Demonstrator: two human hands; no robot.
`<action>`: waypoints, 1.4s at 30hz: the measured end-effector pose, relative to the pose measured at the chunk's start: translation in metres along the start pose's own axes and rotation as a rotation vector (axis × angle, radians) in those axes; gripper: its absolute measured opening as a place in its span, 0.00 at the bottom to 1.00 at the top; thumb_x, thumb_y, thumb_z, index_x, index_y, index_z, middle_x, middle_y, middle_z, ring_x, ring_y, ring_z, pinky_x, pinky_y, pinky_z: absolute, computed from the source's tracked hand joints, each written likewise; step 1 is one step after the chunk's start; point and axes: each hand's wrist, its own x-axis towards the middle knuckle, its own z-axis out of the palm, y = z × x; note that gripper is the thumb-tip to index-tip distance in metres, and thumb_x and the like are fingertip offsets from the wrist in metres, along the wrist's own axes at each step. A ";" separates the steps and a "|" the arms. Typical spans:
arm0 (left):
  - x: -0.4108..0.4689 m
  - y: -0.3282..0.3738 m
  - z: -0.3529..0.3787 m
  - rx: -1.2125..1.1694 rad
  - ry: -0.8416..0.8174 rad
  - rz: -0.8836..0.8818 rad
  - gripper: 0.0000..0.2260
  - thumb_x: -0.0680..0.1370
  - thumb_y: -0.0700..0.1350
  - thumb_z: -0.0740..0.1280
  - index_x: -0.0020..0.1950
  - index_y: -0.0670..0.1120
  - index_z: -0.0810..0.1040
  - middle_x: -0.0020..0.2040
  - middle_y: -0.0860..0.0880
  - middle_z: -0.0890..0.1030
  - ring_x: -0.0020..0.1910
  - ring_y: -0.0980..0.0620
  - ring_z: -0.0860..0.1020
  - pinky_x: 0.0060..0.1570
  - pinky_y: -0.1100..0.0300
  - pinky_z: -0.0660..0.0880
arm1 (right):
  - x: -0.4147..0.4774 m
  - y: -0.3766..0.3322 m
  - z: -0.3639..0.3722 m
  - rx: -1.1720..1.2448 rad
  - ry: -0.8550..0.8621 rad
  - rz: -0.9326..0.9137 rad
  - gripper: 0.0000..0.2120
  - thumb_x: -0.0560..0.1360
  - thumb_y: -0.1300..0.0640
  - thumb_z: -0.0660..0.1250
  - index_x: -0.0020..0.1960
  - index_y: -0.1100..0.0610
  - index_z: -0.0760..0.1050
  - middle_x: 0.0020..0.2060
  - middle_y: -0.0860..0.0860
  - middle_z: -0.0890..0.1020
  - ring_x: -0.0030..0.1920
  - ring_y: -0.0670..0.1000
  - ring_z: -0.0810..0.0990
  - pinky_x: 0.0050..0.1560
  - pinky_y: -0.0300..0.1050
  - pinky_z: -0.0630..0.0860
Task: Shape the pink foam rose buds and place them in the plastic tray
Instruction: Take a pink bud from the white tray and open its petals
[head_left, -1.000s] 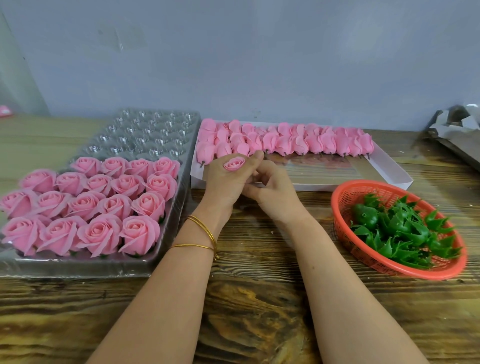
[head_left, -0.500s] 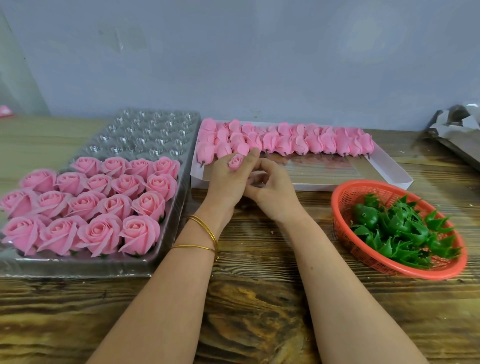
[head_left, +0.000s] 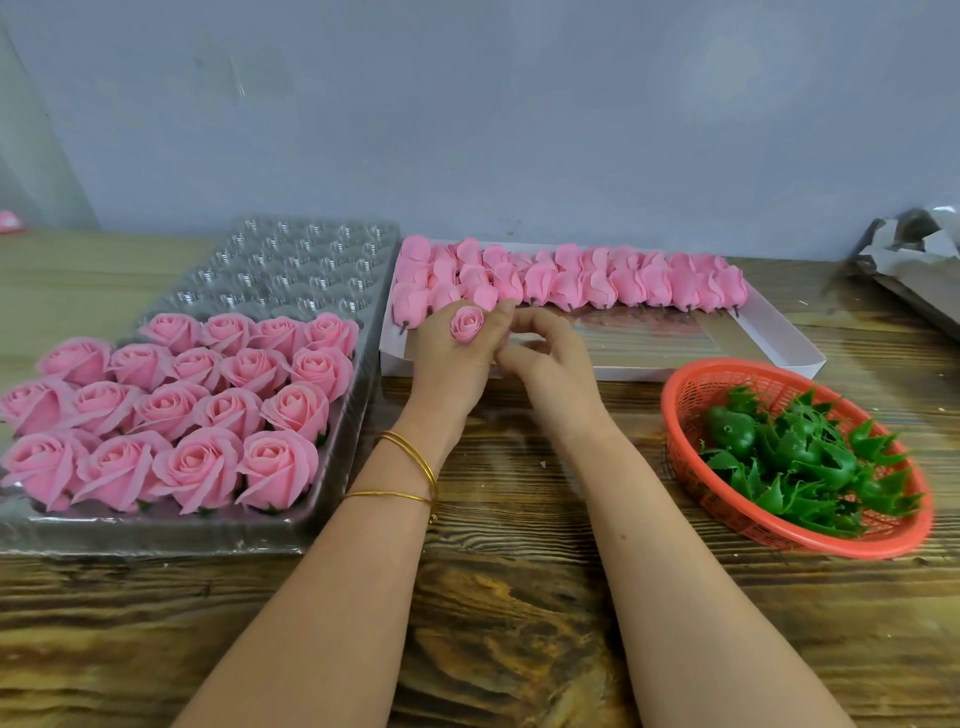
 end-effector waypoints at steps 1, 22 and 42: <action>0.000 0.000 0.000 0.037 0.016 0.014 0.20 0.73 0.51 0.69 0.40 0.33 0.74 0.37 0.31 0.76 0.39 0.43 0.75 0.44 0.38 0.76 | 0.000 -0.001 -0.001 0.012 0.031 0.001 0.13 0.62 0.55 0.66 0.46 0.55 0.77 0.55 0.64 0.78 0.51 0.57 0.79 0.57 0.55 0.76; -0.003 -0.004 0.001 0.301 -0.094 0.102 0.13 0.76 0.44 0.71 0.32 0.50 0.73 0.26 0.59 0.74 0.28 0.63 0.69 0.30 0.67 0.68 | 0.004 0.005 0.001 0.041 0.087 0.011 0.07 0.72 0.58 0.72 0.47 0.60 0.78 0.55 0.67 0.78 0.58 0.63 0.78 0.61 0.63 0.74; -0.006 -0.002 0.002 0.289 -0.094 0.090 0.10 0.76 0.46 0.70 0.35 0.55 0.81 0.31 0.55 0.81 0.34 0.62 0.75 0.38 0.58 0.76 | 0.004 0.010 0.004 -0.114 0.093 -0.057 0.12 0.71 0.55 0.76 0.49 0.60 0.78 0.49 0.60 0.81 0.53 0.58 0.79 0.57 0.59 0.76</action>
